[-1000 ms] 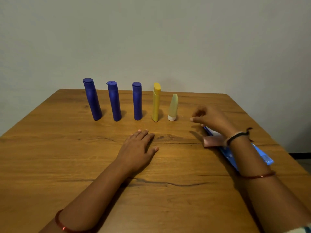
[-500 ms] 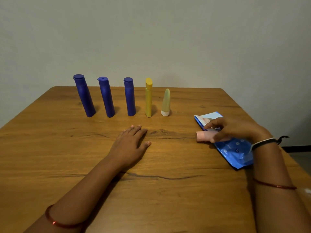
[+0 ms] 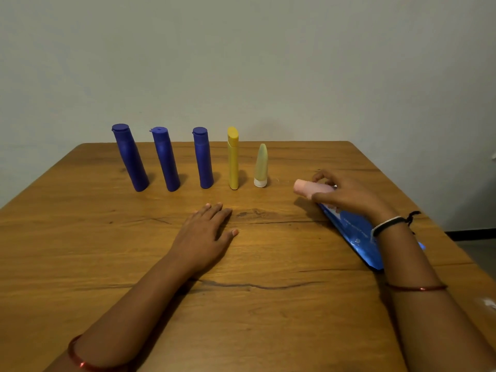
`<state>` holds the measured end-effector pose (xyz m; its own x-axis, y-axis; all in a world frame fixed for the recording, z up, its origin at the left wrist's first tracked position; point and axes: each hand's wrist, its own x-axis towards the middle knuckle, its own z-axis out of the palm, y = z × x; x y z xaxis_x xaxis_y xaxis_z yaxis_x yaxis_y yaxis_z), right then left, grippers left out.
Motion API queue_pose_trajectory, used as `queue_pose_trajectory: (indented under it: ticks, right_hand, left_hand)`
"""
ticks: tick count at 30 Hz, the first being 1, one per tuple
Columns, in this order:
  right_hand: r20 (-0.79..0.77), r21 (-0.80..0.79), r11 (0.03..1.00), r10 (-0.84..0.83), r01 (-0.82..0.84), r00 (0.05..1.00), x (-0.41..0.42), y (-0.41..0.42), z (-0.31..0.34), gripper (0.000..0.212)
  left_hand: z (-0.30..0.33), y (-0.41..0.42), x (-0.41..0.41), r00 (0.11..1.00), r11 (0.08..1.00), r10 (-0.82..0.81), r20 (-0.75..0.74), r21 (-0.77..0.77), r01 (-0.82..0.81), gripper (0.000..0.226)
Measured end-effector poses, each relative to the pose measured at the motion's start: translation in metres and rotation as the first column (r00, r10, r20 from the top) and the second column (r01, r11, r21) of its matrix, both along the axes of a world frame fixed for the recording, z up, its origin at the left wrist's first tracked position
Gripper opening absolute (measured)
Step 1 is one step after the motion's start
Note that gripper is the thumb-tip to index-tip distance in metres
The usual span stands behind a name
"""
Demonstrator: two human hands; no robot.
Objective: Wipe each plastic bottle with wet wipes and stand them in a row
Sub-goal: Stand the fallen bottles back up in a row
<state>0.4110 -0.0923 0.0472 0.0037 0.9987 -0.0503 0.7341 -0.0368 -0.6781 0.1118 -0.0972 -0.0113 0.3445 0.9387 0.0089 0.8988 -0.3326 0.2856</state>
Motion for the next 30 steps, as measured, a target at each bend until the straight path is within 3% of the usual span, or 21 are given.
queue_pose_trajectory:
  ticks: [7,12,20,30]
  right_hand:
    - [-0.267,-0.003,0.967,-0.245,0.254,0.932,-0.012,0.041,0.002,0.044]
    - [-0.01,0.202,0.954,-0.224,0.221,0.975,-0.027,0.073,0.02,0.035]
    - [0.347,0.139,0.98,-0.18,0.14,0.92,-0.047,0.106,0.023,0.045]
    - [0.47,0.174,0.979,-0.175,0.104,0.865,-0.061,0.121,0.013,0.042]
  left_hand:
    - [-0.002,0.0,0.001,1.0,1.0,0.001,0.007,0.011,-0.001,0.059]
    - [-0.002,0.001,-0.001,1.0,1.0,-0.004,-0.001,0.004,0.004,0.059]
    - [-0.005,0.001,-0.001,1.0,0.999,-0.003,0.0,0.032,0.003,0.059]
    - [-0.004,0.003,-0.001,1.0,1.0,-0.006,-0.009,0.025,0.006,0.06]
